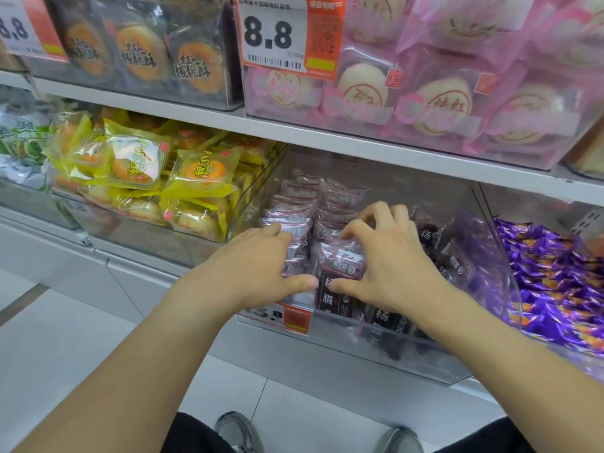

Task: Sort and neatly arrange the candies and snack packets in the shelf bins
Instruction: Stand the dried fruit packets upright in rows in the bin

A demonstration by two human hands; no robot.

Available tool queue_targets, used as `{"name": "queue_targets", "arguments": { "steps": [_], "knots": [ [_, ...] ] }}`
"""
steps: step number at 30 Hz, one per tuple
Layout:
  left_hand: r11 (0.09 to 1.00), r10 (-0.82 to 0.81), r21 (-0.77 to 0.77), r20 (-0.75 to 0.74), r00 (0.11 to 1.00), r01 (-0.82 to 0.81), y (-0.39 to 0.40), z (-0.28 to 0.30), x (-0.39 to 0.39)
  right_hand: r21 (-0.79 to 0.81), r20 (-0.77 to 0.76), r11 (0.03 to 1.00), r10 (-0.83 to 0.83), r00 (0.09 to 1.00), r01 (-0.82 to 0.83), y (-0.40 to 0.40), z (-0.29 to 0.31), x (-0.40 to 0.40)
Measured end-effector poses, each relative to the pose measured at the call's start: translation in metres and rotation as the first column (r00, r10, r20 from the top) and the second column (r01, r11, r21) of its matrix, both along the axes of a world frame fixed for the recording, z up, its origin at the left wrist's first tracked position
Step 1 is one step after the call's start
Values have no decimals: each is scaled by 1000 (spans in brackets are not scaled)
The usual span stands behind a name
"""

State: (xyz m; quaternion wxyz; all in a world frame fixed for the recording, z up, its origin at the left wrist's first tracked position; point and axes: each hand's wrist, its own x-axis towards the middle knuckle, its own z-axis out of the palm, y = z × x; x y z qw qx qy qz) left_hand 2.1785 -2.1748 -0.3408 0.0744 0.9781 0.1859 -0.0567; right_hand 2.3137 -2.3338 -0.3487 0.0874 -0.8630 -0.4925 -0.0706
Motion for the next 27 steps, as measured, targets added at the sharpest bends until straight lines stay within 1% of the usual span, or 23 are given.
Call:
{"name": "queue_targets", "arguments": {
  "steps": [1,3,4,5,6,9,10,13,14,17,20,22,24,25,27],
  "knots": [
    [1000,-2,-14,-1,1000,2,1,1,0,-28,-42,1000,-2,999,0,-2,2,0],
    [999,-4,-36,-6,1000,4,1,2,-1,-97,-208,995,-1,978,-20,-6,7,1],
    [999,-6,-42,-8,1000,5,1,3,-1,-115,-257,993,8,966,-39,-9,10,1],
    [999,-6,-46,-9,1000,6,1,3,-1,-111,-273,992,27,962,-60,-11,11,1],
    [999,-7,-48,-8,1000,7,1,3,-2,-81,-286,994,54,957,-80,-12,13,2],
    [999,-15,-51,1,1000,15,1,4,-1,111,-366,990,126,922,-92,-6,13,3],
    [998,-14,-58,1,1000,14,1,5,-1,121,-369,988,135,920,-97,-3,11,4],
    [997,-2,-75,47,999,5,2,4,-2,-32,-319,995,76,945,-91,5,1,9],
    [997,3,-78,83,997,3,1,5,-2,-46,-337,996,55,940,-75,5,-1,11],
    [998,-3,-59,182,983,14,-2,7,-1,-29,-437,998,36,899,-54,3,-2,14],
    [998,-57,26,253,966,52,-10,8,7,-35,-434,996,53,899,-76,-2,8,16],
    [995,-92,69,235,968,77,-16,5,15,25,-440,998,64,896,-60,-8,15,23],
    [989,-116,108,198,973,96,-20,2,22,79,-441,997,21,897,15,-12,18,38],
    [987,-127,123,185,975,105,-20,1,24,61,-424,996,-27,905,59,-12,18,46],
    [984,-146,126,161,976,126,-21,1,29,-54,-397,995,-95,913,80,-6,17,56]
  ]
}}
